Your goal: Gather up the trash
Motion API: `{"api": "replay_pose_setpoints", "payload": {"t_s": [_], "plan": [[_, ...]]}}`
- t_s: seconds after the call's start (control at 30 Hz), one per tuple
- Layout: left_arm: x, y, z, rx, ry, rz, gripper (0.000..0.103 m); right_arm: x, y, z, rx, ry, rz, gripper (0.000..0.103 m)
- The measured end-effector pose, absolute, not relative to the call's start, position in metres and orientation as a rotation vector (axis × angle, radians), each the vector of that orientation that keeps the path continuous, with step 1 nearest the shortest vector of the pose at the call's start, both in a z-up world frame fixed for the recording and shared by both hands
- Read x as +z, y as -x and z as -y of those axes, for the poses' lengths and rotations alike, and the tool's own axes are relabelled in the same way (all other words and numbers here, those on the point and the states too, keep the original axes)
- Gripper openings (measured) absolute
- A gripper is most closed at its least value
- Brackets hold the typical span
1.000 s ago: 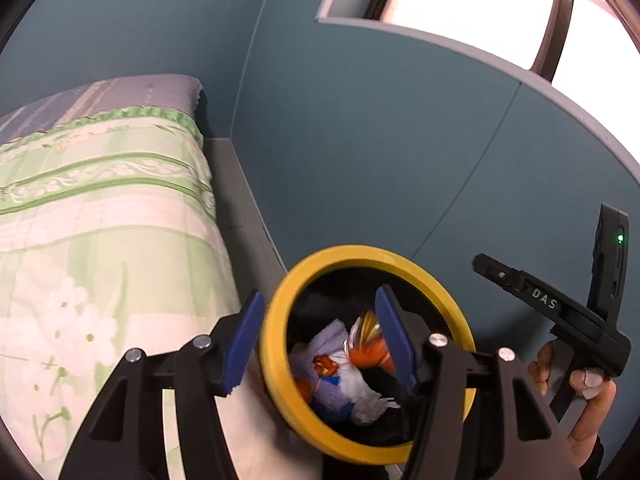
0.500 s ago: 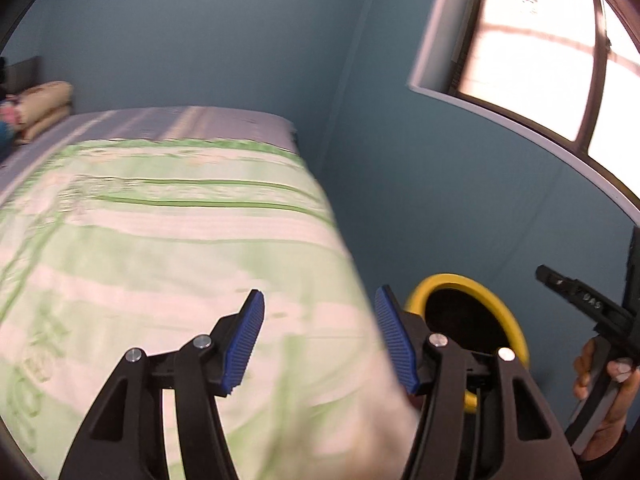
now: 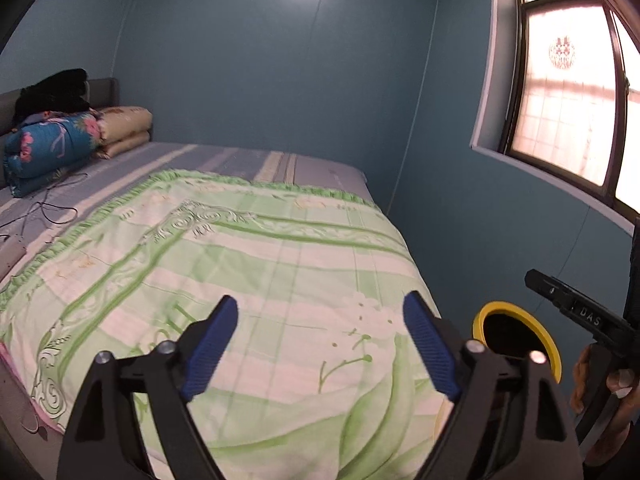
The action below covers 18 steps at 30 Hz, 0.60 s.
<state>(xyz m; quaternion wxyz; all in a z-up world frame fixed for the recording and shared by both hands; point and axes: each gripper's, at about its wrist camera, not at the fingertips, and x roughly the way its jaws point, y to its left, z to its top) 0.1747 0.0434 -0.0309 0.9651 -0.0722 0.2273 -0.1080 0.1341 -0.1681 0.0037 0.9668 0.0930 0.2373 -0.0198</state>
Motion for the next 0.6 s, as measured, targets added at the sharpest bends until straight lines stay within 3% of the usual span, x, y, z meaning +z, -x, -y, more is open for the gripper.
{"api": "replay_pose_setpoints", "payload": {"t_s": [0.13, 0.6], "plan": [[-0.019, -0.147, -0.053, -0.190, 0.134, -0.381, 0.095, 0.020, -0.118, 0.146, -0.071, -0.136, -0.393, 0.094], [-0.001, -0.095, -0.059, -0.199, 0.190, -0.261, 0.095, 0.026, -0.067, 0.120, -0.197, -0.114, -0.202, 0.095]]}}
